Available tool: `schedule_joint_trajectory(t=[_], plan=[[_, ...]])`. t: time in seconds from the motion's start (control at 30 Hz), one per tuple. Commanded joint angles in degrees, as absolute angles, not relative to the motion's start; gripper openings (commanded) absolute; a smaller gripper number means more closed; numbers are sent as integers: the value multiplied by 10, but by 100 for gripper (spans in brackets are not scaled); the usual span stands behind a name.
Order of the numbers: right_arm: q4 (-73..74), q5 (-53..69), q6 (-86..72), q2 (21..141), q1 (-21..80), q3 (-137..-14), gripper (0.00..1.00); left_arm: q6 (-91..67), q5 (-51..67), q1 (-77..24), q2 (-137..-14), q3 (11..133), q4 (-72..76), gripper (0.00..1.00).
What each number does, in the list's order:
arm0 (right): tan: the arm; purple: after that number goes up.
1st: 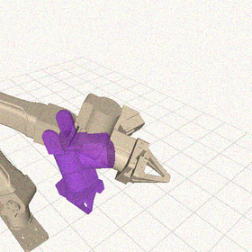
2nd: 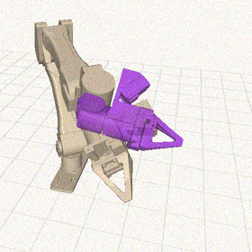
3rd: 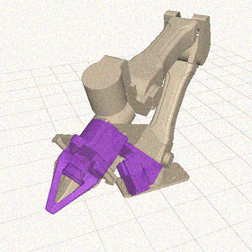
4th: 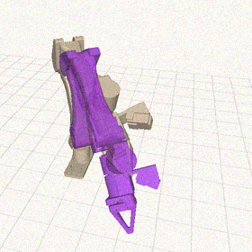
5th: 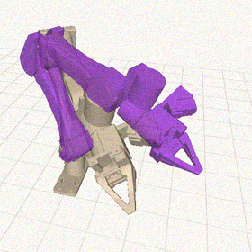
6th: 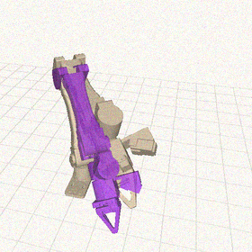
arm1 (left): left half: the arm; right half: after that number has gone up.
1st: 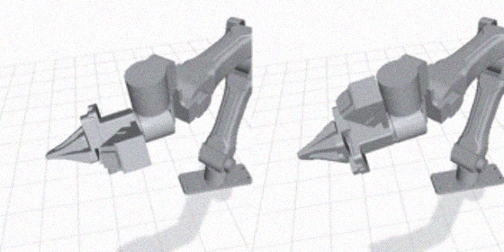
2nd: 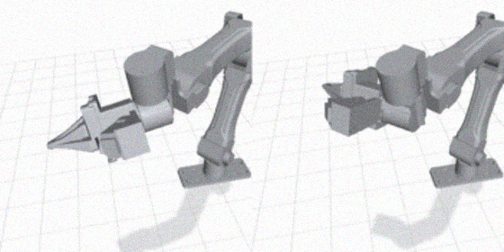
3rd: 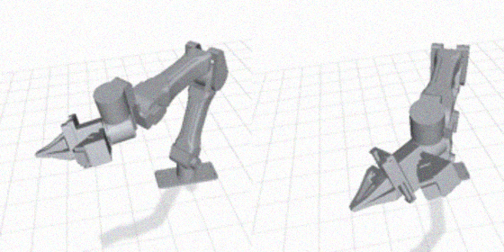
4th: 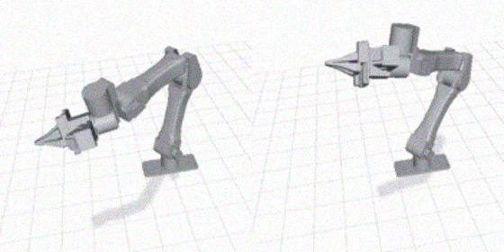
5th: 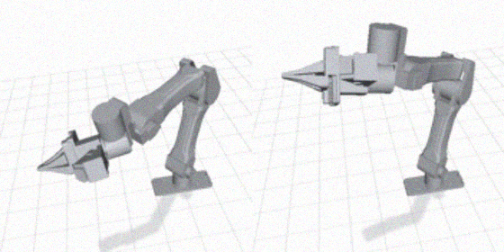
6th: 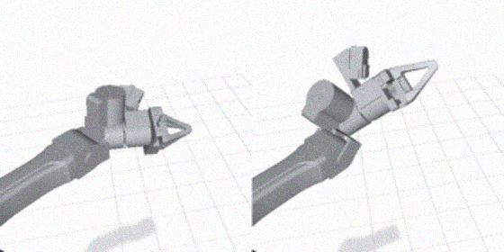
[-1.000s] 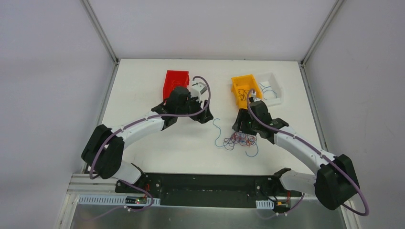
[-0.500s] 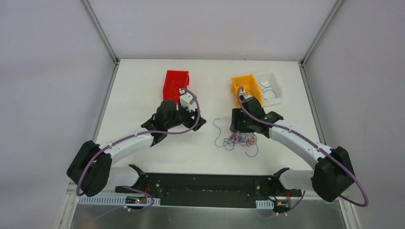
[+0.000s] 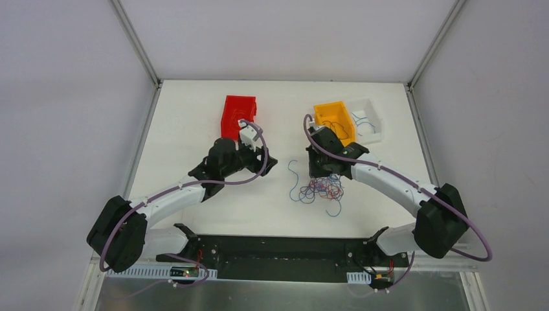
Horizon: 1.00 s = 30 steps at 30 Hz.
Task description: Untangle the cables
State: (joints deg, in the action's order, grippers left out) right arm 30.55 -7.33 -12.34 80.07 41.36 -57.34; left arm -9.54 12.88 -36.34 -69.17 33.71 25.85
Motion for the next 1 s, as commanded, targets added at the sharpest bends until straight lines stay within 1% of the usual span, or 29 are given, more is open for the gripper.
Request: schedule_joint_trajectory(t=[0.0,0.17,0.3,0.53,0.8,0.97], plan=[[317,-30,-122,760,419,-633,0,-85,114,-365,-665,327,286,70],[326,26,-130,741,419,-677,0,-84,120,-367,-670,330,286,70],[336,48,-135,738,420,-710,0,-83,122,-368,-668,329,286,70],[333,65,-142,713,420,-750,0,-85,143,-368,-660,320,308,71],[317,78,-154,678,420,-764,0,-88,166,-368,-659,312,329,73],[321,88,-151,685,419,-821,0,-91,185,-368,-663,312,338,73]])
